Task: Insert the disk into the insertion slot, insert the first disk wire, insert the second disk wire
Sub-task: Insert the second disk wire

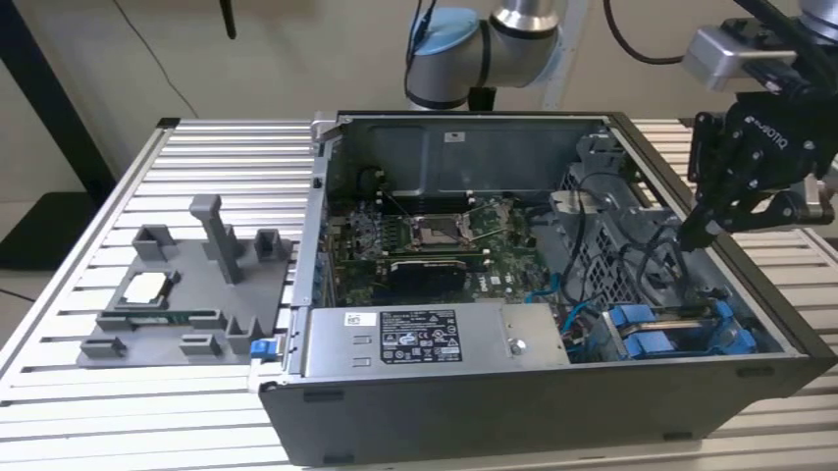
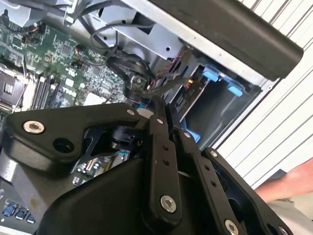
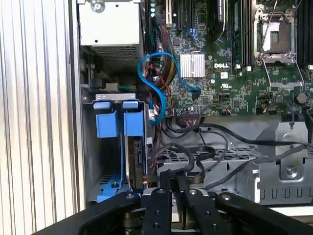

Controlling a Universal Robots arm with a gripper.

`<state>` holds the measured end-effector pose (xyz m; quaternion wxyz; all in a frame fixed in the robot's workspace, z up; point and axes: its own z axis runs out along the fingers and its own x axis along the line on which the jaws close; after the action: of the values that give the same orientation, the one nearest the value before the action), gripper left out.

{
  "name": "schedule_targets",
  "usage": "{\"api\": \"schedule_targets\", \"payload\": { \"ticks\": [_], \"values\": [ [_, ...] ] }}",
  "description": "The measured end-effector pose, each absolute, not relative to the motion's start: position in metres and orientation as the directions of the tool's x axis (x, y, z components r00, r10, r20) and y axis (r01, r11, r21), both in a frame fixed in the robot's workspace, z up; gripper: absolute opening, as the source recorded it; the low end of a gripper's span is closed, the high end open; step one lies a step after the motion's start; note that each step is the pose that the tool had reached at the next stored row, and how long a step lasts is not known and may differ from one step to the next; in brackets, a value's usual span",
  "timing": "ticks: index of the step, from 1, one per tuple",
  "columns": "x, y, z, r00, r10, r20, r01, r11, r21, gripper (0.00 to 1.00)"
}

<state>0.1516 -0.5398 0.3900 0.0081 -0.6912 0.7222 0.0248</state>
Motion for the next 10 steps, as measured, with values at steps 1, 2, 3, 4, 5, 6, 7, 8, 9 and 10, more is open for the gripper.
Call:
{"api": "schedule_targets", "payload": {
  "ticks": [1,2,3,4,5,6,7,8,9,10],
  "values": [
    [0.148,-0.540,0.390,-0.044,-0.998,-0.047,-0.999,0.043,0.022,0.16],
    [0.144,-0.541,0.390,-0.044,-0.998,-0.048,-0.999,0.043,0.018,0.16],
    [0.141,-0.541,0.390,-0.044,-0.998,-0.049,-0.999,0.043,0.016,0.16],
    [0.138,-0.542,0.390,-0.044,-0.998,-0.052,-0.999,0.043,0.013,0.16],
    [0.136,-0.543,0.390,-0.044,-0.998,-0.054,-0.999,0.043,0.011,0.16],
    [0.134,-0.545,0.390,-0.043,-0.997,-0.057,-0.999,0.043,0.009,0.16],
    [0.132,-0.546,0.390,-0.043,-0.997,-0.060,-0.999,0.043,0.007,0.16],
    [0.131,-0.548,0.390,-0.043,-0.997,-0.063,-0.999,0.043,0.005,0.16],
    [0.130,-0.550,0.390,-0.043,-0.997,-0.066,-0.999,0.042,0.004,0.16],
    [0.129,-0.552,0.390,-0.042,-0.997,-0.067,-0.999,0.042,0.003,0.16]
  ]
}}
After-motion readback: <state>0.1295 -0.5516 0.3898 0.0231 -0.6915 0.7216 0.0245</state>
